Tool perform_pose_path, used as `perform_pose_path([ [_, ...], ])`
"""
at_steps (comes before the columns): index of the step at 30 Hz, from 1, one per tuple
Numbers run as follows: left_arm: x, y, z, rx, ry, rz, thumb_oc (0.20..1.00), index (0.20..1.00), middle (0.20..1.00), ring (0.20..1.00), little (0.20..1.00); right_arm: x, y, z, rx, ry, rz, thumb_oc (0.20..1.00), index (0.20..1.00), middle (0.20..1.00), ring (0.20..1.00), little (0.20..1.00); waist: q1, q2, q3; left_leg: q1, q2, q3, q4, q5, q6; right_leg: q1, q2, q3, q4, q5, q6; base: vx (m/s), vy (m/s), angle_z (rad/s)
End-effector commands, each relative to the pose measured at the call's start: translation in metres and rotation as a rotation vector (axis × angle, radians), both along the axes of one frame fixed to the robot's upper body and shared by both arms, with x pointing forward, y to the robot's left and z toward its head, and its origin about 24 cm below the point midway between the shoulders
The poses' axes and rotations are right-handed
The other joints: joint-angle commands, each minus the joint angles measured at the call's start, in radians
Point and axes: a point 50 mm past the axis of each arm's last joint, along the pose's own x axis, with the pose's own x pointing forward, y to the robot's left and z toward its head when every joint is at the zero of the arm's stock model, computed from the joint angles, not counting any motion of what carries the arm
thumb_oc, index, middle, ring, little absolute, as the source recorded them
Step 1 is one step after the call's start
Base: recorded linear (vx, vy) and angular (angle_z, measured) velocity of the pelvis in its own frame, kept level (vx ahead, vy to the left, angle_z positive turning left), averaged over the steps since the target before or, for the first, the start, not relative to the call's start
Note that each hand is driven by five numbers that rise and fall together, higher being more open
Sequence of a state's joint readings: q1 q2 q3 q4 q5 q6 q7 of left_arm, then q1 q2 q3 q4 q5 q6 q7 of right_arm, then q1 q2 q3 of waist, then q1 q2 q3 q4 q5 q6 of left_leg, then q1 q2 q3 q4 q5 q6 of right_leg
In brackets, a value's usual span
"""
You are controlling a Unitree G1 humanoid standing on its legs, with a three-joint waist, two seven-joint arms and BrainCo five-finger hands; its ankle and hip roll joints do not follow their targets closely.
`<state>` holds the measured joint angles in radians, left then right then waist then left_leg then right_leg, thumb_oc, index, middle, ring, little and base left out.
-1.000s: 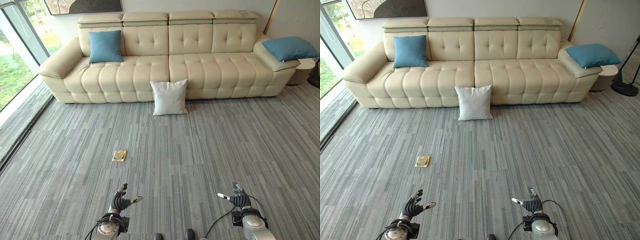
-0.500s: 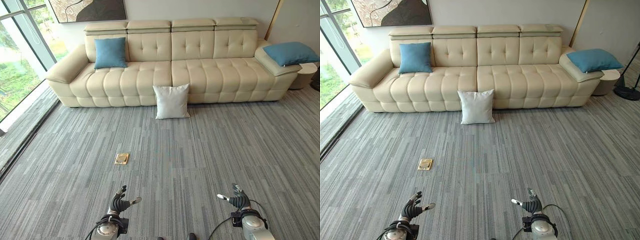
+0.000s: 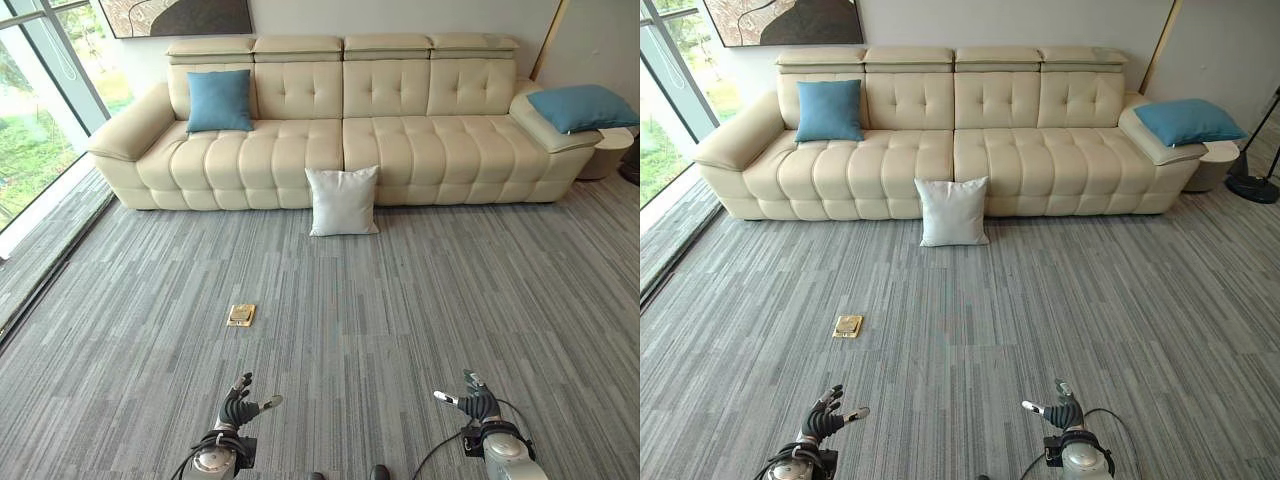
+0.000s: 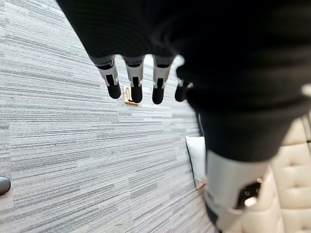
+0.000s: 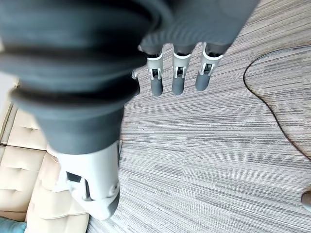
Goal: Pick up all the scattered cushions and arrange them neatly on the sofa.
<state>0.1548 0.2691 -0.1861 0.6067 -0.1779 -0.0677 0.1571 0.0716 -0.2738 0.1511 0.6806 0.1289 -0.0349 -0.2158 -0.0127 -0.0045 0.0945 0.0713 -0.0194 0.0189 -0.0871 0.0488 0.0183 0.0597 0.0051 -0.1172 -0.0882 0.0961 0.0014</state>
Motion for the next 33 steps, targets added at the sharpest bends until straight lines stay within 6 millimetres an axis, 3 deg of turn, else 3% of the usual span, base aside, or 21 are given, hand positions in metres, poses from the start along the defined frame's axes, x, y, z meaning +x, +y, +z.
perform_pose_path([
  [1, 0.024, 0.009, 0.016, -0.001, -0.104, 0.036, 1.0, 1.0, 1.0, 1.0, 1.0, 0.024, 0.0, 0.014, -0.031, -0.076, 0.051, 1.0, 1.0, 1.0, 1.0, 1.0, 0.03, -0.03, 0.049, 0.007, 0.033, 0.013, 0.0, -0.075, -0.039, 0.031, -0.097, 0.01, 0.035, -0.14, 0.115, 0.02, 0.089, 0.02],
  [3, 0.022, 0.012, 0.016, 0.003, -0.101, 0.046, 1.0, 1.0, 1.0, 1.0, 1.0, 0.025, 0.0, 0.015, -0.039, -0.079, 0.062, 1.0, 1.0, 1.0, 1.0, 1.0, 0.037, -0.035, 0.052, 0.0, 0.026, 0.011, 0.001, -0.079, -0.029, 0.013, -0.105, 0.011, 0.068, -0.148, 0.12, 0.03, 0.13, 0.0],
  [5, 0.02, 0.018, 0.015, 0.032, -0.084, 0.044, 1.0, 1.0, 1.0, 1.0, 1.0, 0.026, 0.001, 0.016, -0.05, -0.075, 0.083, 1.0, 1.0, 1.0, 1.0, 1.0, 0.04, -0.036, 0.075, -0.005, 0.014, -0.004, 0.011, -0.089, -0.009, -0.063, -0.117, 0.024, 0.223, -0.16, 0.134, 0.01, 0.145, -0.01],
  [6, 0.02, 0.018, 0.015, 0.032, -0.084, 0.044, 1.0, 1.0, 1.0, 1.0, 1.0, 0.026, 0.001, 0.016, -0.05, -0.075, 0.083, 1.0, 1.0, 1.0, 1.0, 1.0, 0.041, -0.036, 0.073, -0.008, 0.013, -0.002, 0.012, -0.089, -0.008, -0.069, -0.119, 0.026, 0.229, -0.163, 0.135, -0.01, 0.092, 0.05],
  [7, 0.02, 0.022, 0.015, 0.047, -0.081, 0.049, 1.0, 1.0, 1.0, 1.0, 1.0, 0.027, 0.001, 0.017, -0.052, -0.077, 0.085, 1.0, 1.0, 1.0, 1.0, 1.0, 0.04, -0.038, 0.089, -0.004, 0.009, -0.005, 0.013, -0.092, 0.0, -0.107, -0.123, 0.036, 0.302, -0.148, 0.147, -0.01, 0.142, 0.1],
  [8, 0.021, 0.028, 0.017, 0.066, -0.085, 0.061, 1.0, 1.0, 1.0, 1.0, 1.0, 0.028, 0.001, 0.018, -0.057, -0.078, 0.085, 1.0, 1.0, 1.0, 1.0, 1.0, 0.035, -0.033, 0.112, 0.007, 0.007, -0.005, 0.008, -0.096, 0.012, -0.168, -0.131, 0.045, 0.431, -0.097, 0.163, -0.01, 0.142, -0.05],
  [10, 0.022, 0.03, 0.018, 0.072, -0.086, 0.072, 1.0, 1.0, 1.0, 1.0, 1.0, 0.029, 0.001, 0.018, -0.057, -0.082, 0.083, 1.0, 1.0, 1.0, 1.0, 1.0, 0.033, -0.028, 0.122, 0.013, 0.008, -0.002, 0.006, -0.098, 0.017, -0.203, -0.131, 0.044, 0.492, -0.076, 0.167, 0.06, 0.103, 0.0],
  [11, 0.023, 0.031, 0.018, 0.07, -0.088, 0.081, 1.0, 1.0, 1.0, 1.0, 1.0, 0.028, 0.001, 0.018, -0.056, -0.083, 0.08, 1.0, 1.0, 1.0, 1.0, 1.0, 0.03, -0.02, 0.131, 0.036, 0.012, -0.002, 0.0, -0.11, 0.014, -0.26, -0.115, 0.038, 0.555, -0.088, 0.154, 0.12, 0.084, 0.21],
  [14, 0.028, 0.029, 0.021, 0.064, -0.107, 0.071, 1.0, 1.0, 1.0, 1.0, 1.0, 0.031, -0.003, 0.021, -0.068, -0.095, 0.075, 1.0, 1.0, 1.0, 1.0, 1.0, 0.014, -0.018, 0.141, 0.068, 0.003, -0.003, 0.0, -0.138, 0.008, -0.298, -0.088, -0.01, 0.445, -0.116, 0.132, 0.24, 0.007, -0.06],
  [16, 0.028, 0.029, 0.021, 0.064, -0.107, 0.071, 1.0, 1.0, 1.0, 1.0, 1.0, 0.031, -0.004, 0.021, -0.068, -0.095, 0.075, 1.0, 1.0, 1.0, 1.0, 1.0, 0.013, -0.016, 0.143, 0.071, 0.006, -0.005, 0.0, -0.14, 0.007, -0.293, -0.086, -0.013, 0.442, -0.117, 0.131, 0.13, -0.036, -0.06],
  [18, 0.036, 0.026, 0.024, 0.057, -0.131, 0.061, 1.0, 1.0, 1.0, 1.0, 1.0, 0.027, -0.008, 0.02, -0.09, -0.072, 0.073, 1.0, 1.0, 1.0, 1.0, 1.0, -0.022, -0.02, 0.152, 0.121, -0.006, -0.028, 0.0, -0.187, -0.007, -0.34, -0.067, -0.056, 0.267, -0.08, 0.133, 0.4, -0.137, 0.12],
  [23, 0.038, 0.02, 0.025, 0.041, -0.14, 0.043, 1.0, 1.0, 1.0, 1.0, 1.0, 0.017, -0.014, 0.016, -0.088, -0.056, 0.046, 1.0, 1.0, 1.0, 1.0, 1.0, -0.042, -0.017, 0.127, 0.157, 0.009, -0.035, 0.0, -0.227, -0.023, -0.292, -0.05, -0.058, 0.214, -0.082, 0.102, 0.27, -0.128, 0.36],
  [26, 0.037, 0.017, 0.025, 0.006, -0.145, 0.05, 1.0, 1.0, 1.0, 1.0, 1.0, 0.016, -0.022, 0.018, -0.09, -0.063, 0.02, 1.0, 1.0, 1.0, 1.0, 1.0, -0.052, -0.003, 0.113, 0.14, 0.041, -0.019, 0.077, -0.224, -0.05, -0.25, -0.038, -0.067, 0.196, -0.103, 0.083, 0.33, -0.194, 0.29],
  [28, 0.037, 0.014, 0.025, -0.016, -0.15, 0.052, 1.0, 1.0, 1.0, 1.0, 1.0, 0.019, -0.026, 0.021, -0.083, -0.083, 0.007, 1.0, 1.0, 1.0, 1.0, 1.0, -0.048, -0.003, 0.126, 0.066, 0.036, -0.001, 0.263, -0.155, -0.091, -0.194, -0.034, -0.063, 0.17, -0.124, 0.059, 0.19, -0.121, 0.13],
  [29, 0.037, 0.014, 0.025, -0.016, -0.15, 0.052, 1.0, 1.0, 1.0, 1.0, 1.0, 0.019, -0.026, 0.021, -0.083, -0.083, 0.006, 1.0, 1.0, 1.0, 1.0, 1.0, -0.048, -0.003, 0.126, 0.063, 0.036, -0.002, 0.269, -0.158, -0.091, -0.194, -0.034, -0.063, 0.169, -0.123, 0.059, 0.16, -0.109, -0.01],
  [30, 0.041, 0.013, 0.027, -0.023, -0.165, 0.046, 1.0, 1.0, 1.0, 1.0, 1.0, 0.019, -0.029, 0.022, -0.085, -0.084, -0.006, 1.0, 1.0, 1.0, 1.0, 1.0, -0.04, -0.011, 0.142, -0.012, 0.047, 0.028, 0.376, -0.109, -0.1, -0.155, -0.043, -0.063, 0.157, -0.146, 0.041, 0.15, -0.085, -0.04],
  [31, 0.042, 0.012, 0.028, -0.027, -0.166, 0.045, 1.0, 1.0, 1.0, 1.0, 1.0, 0.019, -0.03, 0.021, -0.084, -0.079, -0.009, 1.0, 1.0, 1.0, 1.0, 1.0, -0.037, -0.015, 0.148, -0.047, 0.055, 0.048, 0.404, -0.104, -0.094, -0.139, -0.049, -0.063, 0.153, -0.156, 0.036, 0.25, -0.103, 0.0],
  [33, 0.039, 0.014, 0.025, -0.021, -0.148, 0.046, 1.0, 1.0, 1.0, 1.0, 1.0, 0.019, -0.031, 0.02, -0.082, -0.075, -0.014, 1.0, 1.0, 1.0, 1.0, 1.0, -0.025, -0.028, 0.147, -0.098, 0.061, 0.076, 0.373, -0.137, -0.072, -0.106, -0.059, -0.057, 0.139, -0.171, 0.037, 0.24, -0.027, 0.06],
])
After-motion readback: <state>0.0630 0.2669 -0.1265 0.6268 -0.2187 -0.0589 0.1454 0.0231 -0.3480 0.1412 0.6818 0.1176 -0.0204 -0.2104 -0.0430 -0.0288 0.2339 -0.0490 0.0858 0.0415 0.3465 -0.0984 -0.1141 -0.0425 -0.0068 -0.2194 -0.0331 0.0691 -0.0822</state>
